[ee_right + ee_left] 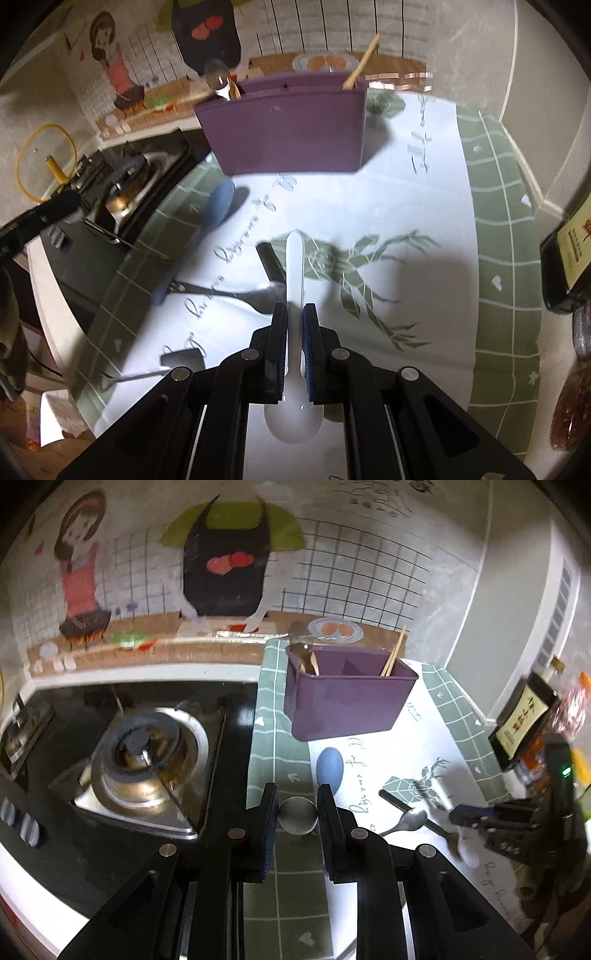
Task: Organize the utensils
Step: 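Grasp the white plastic spoon with the right tool while the left tool grasps a small metal spoon, then lift both held spoons over the purple caddy and open both tools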
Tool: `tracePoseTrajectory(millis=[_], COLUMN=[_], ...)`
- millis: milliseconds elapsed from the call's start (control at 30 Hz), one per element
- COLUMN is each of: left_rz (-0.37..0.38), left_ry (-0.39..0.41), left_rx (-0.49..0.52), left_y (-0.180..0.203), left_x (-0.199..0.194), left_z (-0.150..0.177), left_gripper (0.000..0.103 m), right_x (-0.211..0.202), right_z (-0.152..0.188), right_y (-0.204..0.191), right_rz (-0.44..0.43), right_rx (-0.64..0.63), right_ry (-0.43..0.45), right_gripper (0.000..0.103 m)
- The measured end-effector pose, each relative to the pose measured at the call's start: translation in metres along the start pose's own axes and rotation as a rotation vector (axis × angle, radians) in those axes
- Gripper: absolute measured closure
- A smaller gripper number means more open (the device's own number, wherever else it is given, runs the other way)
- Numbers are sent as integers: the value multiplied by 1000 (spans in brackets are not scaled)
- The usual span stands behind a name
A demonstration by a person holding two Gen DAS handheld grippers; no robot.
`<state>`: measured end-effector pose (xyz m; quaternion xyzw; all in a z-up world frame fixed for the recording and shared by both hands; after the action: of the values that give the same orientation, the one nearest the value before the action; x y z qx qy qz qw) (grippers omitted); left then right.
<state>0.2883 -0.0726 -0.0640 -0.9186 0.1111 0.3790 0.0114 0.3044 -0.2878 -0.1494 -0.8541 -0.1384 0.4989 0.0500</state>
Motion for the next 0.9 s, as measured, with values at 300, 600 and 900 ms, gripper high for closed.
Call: tracePoseTrajectory(millis=[300,600,900], left_rz=[7,0,-42], left_ry=[31,88,304], left_rx=[-5,62,145], left_y=[5,20,33], left_x=[-3,-14,-76], left_z=[-12,-60,-184], left_gripper=[81,81,81], right_x=[-17,-56,-185], right_z=[-15,-55,-169], right_y=[-1,-9,-33], right_rz=[-44,-35,18], right_rx=[37,10,-75], right_ry=[70,234,656], right_gripper=[95,95,95])
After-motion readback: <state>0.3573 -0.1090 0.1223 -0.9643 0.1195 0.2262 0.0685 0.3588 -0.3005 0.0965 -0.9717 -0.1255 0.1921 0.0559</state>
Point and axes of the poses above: each gripper's, at about its wrist camera, not at the fingertips, and x roughly the way its jaws point, y to its right, z to its underside, the point moved 7 cm from there along x, roughly the way its jaws point, and after that the axes turned 7 degrees about x, right-handed, at the moved point
